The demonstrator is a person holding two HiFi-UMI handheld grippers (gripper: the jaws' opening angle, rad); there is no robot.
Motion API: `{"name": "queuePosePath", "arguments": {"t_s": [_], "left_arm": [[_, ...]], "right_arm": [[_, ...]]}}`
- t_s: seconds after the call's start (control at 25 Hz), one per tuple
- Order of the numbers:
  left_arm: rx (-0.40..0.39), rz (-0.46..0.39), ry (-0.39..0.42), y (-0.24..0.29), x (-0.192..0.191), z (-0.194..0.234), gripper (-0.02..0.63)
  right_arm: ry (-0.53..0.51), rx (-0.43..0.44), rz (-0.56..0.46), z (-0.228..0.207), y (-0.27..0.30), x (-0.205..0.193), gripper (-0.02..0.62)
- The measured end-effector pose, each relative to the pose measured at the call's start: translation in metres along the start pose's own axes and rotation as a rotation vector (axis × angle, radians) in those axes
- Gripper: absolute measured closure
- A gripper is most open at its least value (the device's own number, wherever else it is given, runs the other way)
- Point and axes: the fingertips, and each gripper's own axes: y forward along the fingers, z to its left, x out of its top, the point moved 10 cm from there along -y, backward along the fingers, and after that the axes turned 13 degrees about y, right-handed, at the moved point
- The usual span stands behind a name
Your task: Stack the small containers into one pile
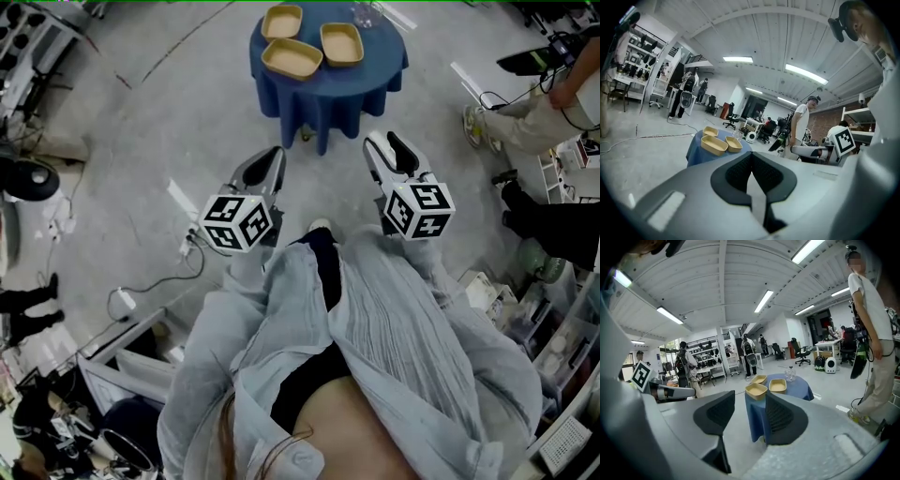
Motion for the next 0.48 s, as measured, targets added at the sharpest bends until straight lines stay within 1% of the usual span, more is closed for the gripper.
{"name": "queuePosePath", "arguments": {"t_s": [0.12, 0.28, 0.48], "left_arm": [[0.004, 0.013, -0.010, 0.002, -0.001, 0.010, 0.594], [0.008, 0.032, -0.029, 0.001, -0.008, 0.010, 0.594], [0.022, 0.071, -0.044, 0.000, -0.016, 0.023, 0.594]], "right_arm": [[-0.001, 0.022, -0.006, 0.004, 0.010, 0.002, 0.390], [-0.023, 0.026, 0.010, 0.001, 0.014, -0.001, 0.390], [0.016, 0.011, 0.036, -0.007, 0.027, -0.007, 0.390]]}}
